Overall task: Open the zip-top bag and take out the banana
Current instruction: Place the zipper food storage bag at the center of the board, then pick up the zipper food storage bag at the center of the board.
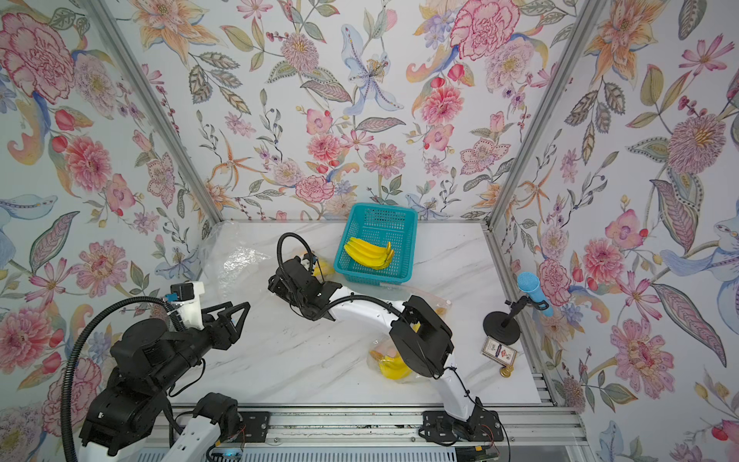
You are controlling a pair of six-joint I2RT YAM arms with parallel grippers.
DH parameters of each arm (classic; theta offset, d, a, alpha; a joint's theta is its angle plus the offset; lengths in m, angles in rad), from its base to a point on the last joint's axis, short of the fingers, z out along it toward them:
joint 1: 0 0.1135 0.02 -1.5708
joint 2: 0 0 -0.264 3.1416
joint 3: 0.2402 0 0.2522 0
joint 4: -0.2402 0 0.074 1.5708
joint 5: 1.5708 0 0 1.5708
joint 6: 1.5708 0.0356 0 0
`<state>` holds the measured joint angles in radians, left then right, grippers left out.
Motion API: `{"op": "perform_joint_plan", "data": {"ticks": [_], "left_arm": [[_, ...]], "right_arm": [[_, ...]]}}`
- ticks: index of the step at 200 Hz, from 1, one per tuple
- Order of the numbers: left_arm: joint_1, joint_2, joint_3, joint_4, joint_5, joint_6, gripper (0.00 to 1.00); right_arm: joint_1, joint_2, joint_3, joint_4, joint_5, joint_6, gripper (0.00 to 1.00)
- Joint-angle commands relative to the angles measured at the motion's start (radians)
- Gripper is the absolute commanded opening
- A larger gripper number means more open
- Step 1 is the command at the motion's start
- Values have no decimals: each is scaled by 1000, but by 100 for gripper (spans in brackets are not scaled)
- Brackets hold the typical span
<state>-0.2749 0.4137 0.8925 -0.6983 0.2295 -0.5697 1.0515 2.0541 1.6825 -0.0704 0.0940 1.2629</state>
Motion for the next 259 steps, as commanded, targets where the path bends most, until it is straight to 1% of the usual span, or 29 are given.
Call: {"op": "perform_joint_plan", "data": {"ticks": [1, 24, 35, 40, 45, 48, 51, 54, 63, 74, 94, 114, 124, 134, 146, 164, 190, 210, 228, 259], "left_arm": [[8, 24, -36, 54, 20, -38, 61], [8, 62, -70, 89, 41, -61, 61], [8, 81, -93, 114, 58, -75, 61], [8, 91, -103, 128, 69, -83, 61], [8, 100, -115, 141, 78, -89, 61], [8, 106, -122, 151, 85, -93, 61], [8, 111, -128, 157, 89, -98, 61], [8, 117, -137, 166, 95, -103, 61], [8, 133, -161, 195, 115, -117, 61], [8, 147, -190, 233, 139, -137, 61], [8, 174, -242, 318, 192, -174, 62], [1, 223, -279, 395, 252, -194, 62], [-9, 248, -288, 424, 263, -194, 62], [-29, 269, -296, 458, 264, -196, 63], [-67, 301, -309, 518, 268, -203, 63], [-160, 372, -323, 622, 257, -218, 65], [-335, 526, -317, 791, 214, -234, 68], [-428, 697, -299, 971, 245, -267, 68], [-487, 856, -245, 1103, 284, -268, 69], [-525, 1092, -110, 1181, 325, -274, 69]], "right_arm": [[-24, -100, 1, -224, -10, -232, 57], [-32, -217, -50, -418, 21, -388, 61], [-33, -278, -92, -508, 57, -458, 64], [-32, -310, -113, -547, 81, -483, 71], [-29, -346, -134, -591, 119, -497, 74], [-29, -367, -147, -616, 137, -502, 83], [-29, -390, -164, -639, 162, -505, 96], [-28, -414, -180, -659, 177, -506, 99], [-41, -491, -241, -702, 209, -500, 100], [-76, -591, -331, -748, 217, -453, 100], [-180, -805, -516, -773, 171, -365, 100], [-355, -1033, -697, -775, 82, -290, 100], [-469, -1123, -757, -775, 7, -305, 100], [-567, -1179, -793, -787, -75, -345, 100], [-660, -1204, -808, -819, -140, -389, 100], [-743, -1182, -813, -843, -221, -450, 100], [-784, -1117, -816, -836, -288, -488, 100], [-802, -1079, -809, -819, -316, -516, 100], [-842, -1061, -818, -804, -351, -538, 100], [-928, -1064, -852, -769, -427, -566, 100]]}}
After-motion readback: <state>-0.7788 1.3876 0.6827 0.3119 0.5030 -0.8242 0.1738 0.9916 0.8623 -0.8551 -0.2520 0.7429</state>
